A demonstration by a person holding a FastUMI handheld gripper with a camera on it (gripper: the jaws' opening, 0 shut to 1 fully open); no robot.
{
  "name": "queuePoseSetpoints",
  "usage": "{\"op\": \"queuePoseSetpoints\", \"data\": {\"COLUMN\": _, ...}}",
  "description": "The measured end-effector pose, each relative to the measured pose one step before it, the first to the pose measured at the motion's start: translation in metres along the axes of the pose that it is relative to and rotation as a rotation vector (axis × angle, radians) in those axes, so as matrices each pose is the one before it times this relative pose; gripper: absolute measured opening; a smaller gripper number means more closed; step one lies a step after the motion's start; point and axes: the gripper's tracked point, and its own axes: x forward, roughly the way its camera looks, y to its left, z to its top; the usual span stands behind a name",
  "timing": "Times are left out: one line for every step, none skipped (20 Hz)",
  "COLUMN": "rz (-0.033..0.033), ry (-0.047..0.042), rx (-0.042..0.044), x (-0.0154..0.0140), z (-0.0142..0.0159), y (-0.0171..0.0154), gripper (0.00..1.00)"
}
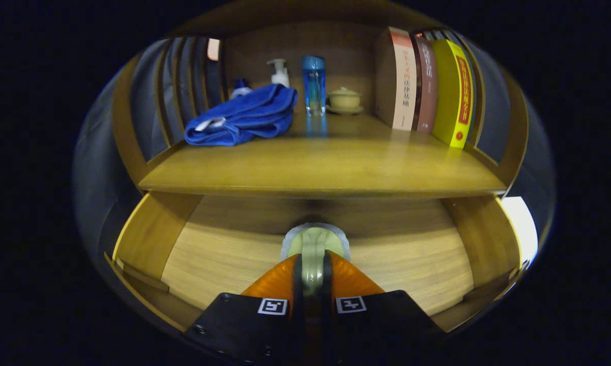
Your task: Pull open the drawer, take out the items inside it, and place them on the countertop above the cabinet.
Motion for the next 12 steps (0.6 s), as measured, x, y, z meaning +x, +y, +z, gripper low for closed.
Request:
{"op": "queuePoseSetpoints", "data": {"rz": 0.00274, "ry": -0.03710, "rx": -0.00417, "x": -0.01088, "z": 0.01130, "y": 0.00125, "gripper": 0.21}}
{"op": "queuePoseSetpoints", "data": {"rz": 0.00139, "ry": -0.03053, "rx": -0.00079, "x": -0.01001, "z": 0.00812, "y": 0.00134, "gripper": 0.21}}
{"op": "queuePoseSetpoints", "data": {"rz": 0.00574, "ry": -0.02476, "rx": 0.00155, "x": -0.00929, "z": 0.00642, "y": 0.00221, "gripper": 0.21}}
{"op": "queuePoseSetpoints", "data": {"rz": 0.00347, "ry": -0.01911, "rx": 0.00093, "x": -0.00843, "z": 0.00562, "y": 0.00108, "gripper": 0.21}}
{"op": "queuePoseSetpoints", "data": {"rz": 0.00588, "ry": -0.02265, "rx": 0.00200, "x": -0.00822, "z": 0.00733, "y": 0.00133, "gripper": 0.21}}
{"op": "queuePoseSetpoints", "data": {"rz": 0.00465, "ry": -0.02415, "rx": 0.00178, "x": -0.00653, "z": 0.00878, "y": 0.00221, "gripper": 0.21}}
{"op": "queuePoseSetpoints", "data": {"rz": 0.00337, "ry": -0.03064, "rx": 0.00206, "x": -0.00532, "z": 0.01239, "y": 0.00152, "gripper": 0.21}}
{"op": "queuePoseSetpoints", "data": {"rz": 0.00022, "ry": -0.02961, "rx": -0.00069, "x": -0.00297, "z": 0.01290, "y": 0.00102, "gripper": 0.21}}
{"op": "queuePoseSetpoints", "data": {"rz": -0.00185, "ry": -0.03137, "rx": -0.00229, "x": 0.00013, "z": 0.01601, "y": 0.00006, "gripper": 0.21}}
{"op": "queuePoseSetpoints", "data": {"rz": -0.00112, "ry": -0.01956, "rx": -0.00676, "x": 0.00406, "z": 0.01364, "y": 0.00025, "gripper": 0.21}}
{"op": "queuePoseSetpoints", "data": {"rz": -0.00381, "ry": -0.01582, "rx": -0.00370, "x": 0.00559, "z": 0.01307, "y": 0.00037, "gripper": 0.21}}
{"op": "queuePoseSetpoints", "data": {"rz": -0.00074, "ry": -0.01115, "rx": -0.00537, "x": 0.00781, "z": 0.01260, "y": 0.00086, "gripper": 0.21}}
